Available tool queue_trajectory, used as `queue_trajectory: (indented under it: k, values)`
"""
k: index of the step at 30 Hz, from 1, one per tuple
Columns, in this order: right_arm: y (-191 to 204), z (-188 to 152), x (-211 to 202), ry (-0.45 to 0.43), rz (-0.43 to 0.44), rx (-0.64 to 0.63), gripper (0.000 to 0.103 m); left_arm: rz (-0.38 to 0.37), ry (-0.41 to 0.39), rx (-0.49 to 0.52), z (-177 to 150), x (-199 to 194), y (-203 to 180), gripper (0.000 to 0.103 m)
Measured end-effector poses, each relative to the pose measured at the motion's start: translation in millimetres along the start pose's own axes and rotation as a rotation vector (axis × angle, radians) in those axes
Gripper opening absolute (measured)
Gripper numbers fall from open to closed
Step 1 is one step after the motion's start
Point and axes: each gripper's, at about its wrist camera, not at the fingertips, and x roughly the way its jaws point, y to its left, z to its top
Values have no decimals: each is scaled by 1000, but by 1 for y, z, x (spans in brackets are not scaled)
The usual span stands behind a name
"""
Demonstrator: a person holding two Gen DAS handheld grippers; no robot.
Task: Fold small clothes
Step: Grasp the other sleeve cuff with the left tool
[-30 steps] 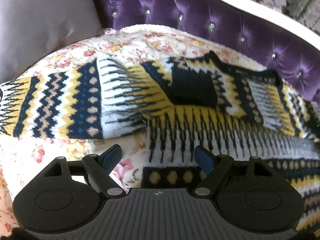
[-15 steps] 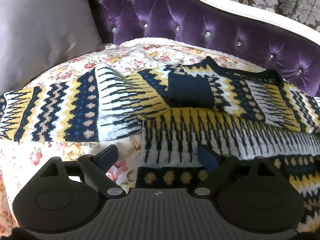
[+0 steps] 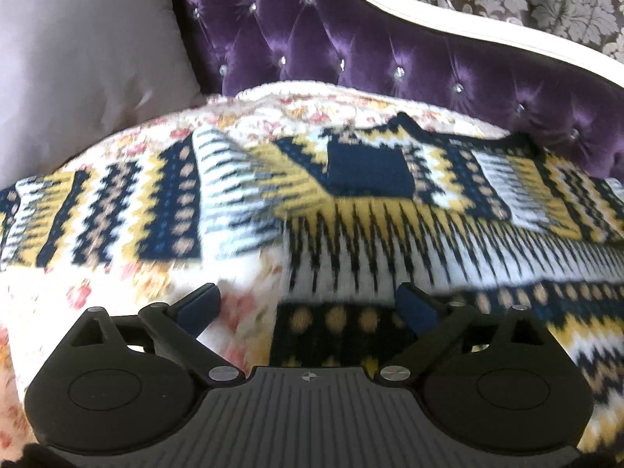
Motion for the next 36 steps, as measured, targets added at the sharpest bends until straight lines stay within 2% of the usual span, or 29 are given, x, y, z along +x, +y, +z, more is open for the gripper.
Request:
queue_trajectory:
  k: [6, 7, 8, 10, 14, 16, 19, 25, 27, 29, 32, 36]
  values:
    - [-2, -8, -15, 54, 28, -36, 103, -31, 62, -6, -20, -28, 10, 97]
    - [-2, -9, -16, 55, 29, -36, 103, -38, 77, -26, -19, -31, 14, 95]
    - [-2, -10, -17, 55, 28, -36, 103, -34, 87, -51, -17, -33, 20, 88]
    - [-2, -11, -17, 50, 27, -36, 103, -3, 75, -117, -12, -38, 35, 83]
    - [-2, -13, -17, 38, 30, -33, 103, 75, 37, -209, 0, -47, 72, 83]
    - [-2, -14, -17, 26, 28, -33, 103, 90, 33, -243, 6, -47, 93, 83]
    - [-2, -16, -18, 18, 23, -31, 103, 84, 30, -351, 11, -41, 129, 83]
    - [-3, -15, -16, 10, 26, -25, 103, 112, 24, -656, 11, -27, 201, 83]
    - [-2, -15, -15, 9, 21, -23, 103, 118, 33, -708, 9, -18, 214, 83]
    - [-1, -13, -14, 10, 16, -20, 103, 90, 55, -750, 8, -4, 221, 83]
    - [-1, -12, -13, 11, 14, -20, 103, 80, 72, -781, 7, 15, 224, 83]
    - [-1, -13, -12, 9, 16, -19, 103, 103, 41, -858, 6, 30, 231, 85]
